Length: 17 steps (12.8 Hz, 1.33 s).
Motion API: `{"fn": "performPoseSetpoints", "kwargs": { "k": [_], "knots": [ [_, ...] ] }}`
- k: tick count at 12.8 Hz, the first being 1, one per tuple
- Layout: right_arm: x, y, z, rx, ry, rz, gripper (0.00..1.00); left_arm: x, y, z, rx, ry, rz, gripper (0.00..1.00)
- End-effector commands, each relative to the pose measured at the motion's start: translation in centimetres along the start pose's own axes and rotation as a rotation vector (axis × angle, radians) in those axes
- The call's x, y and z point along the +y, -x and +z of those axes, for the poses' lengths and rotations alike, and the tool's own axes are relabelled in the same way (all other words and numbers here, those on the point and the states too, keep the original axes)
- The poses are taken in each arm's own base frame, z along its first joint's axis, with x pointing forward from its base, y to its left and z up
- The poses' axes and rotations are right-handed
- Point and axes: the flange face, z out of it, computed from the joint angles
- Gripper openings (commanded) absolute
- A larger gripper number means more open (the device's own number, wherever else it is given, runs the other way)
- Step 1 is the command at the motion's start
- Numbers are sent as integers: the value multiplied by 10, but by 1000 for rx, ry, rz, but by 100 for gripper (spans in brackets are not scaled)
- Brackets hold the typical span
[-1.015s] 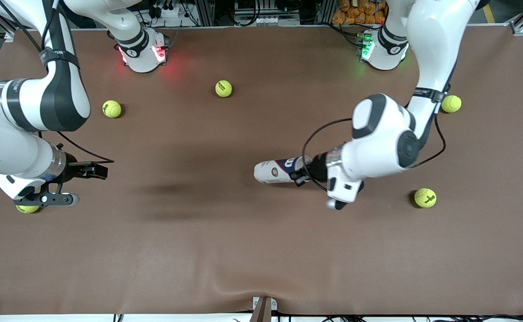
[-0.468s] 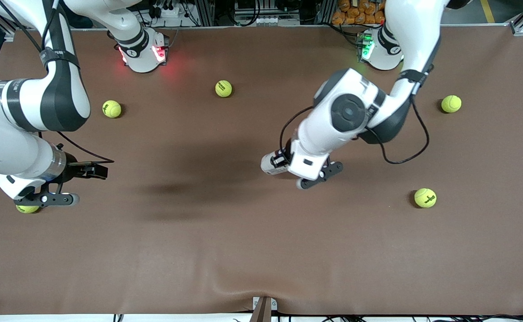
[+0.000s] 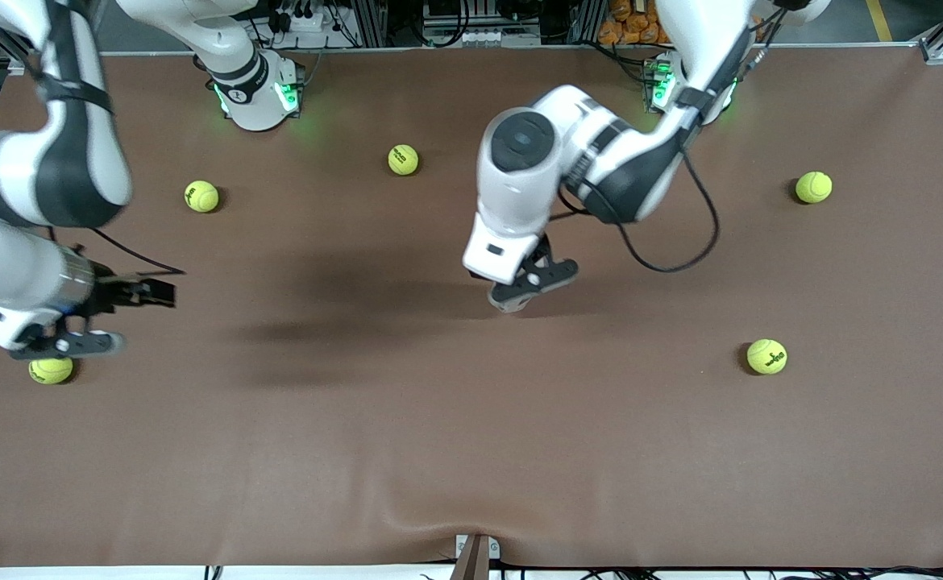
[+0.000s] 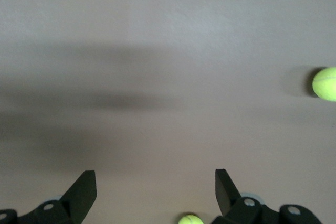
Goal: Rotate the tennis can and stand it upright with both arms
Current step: 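Rotate the held can upright with the left gripper over mid-table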
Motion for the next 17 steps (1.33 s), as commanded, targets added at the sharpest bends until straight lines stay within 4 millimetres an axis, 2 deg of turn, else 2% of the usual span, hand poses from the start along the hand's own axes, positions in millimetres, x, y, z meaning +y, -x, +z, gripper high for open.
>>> {"fn": "performPoseSetpoints", "kwargs": {
  "k": [1, 3, 6, 8, 11, 15, 16, 17],
  "knots": [
    [-7, 16, -3, 14, -28, -23, 100, 4, 12, -3, 60, -53, 25, 0],
    [-8, 16, -3, 14, -27, -24, 100, 11, 24, 2, 95, -75, 59, 0],
    [-8, 16, -4, 16, -27, -24, 100, 17, 32, 11, 125, -92, 63, 0],
    [-8, 19, -12, 28, -27, -24, 100, 24, 36, 13, 148, -72, 60, 0],
    [-4, 40, -54, 97, -27, -31, 100, 29, 37, 22, 148, -51, 67, 0],
    [17, 61, -88, 119, -32, 13, 100, 37, 37, 39, 146, -20, 82, 1],
    [20, 65, -99, 109, -36, 24, 100, 38, 38, 42, 141, -16, 85, 10],
    [26, 68, -110, 104, -38, 37, 100, 39, 37, 49, 140, -17, 86, 14]
  ]
}}
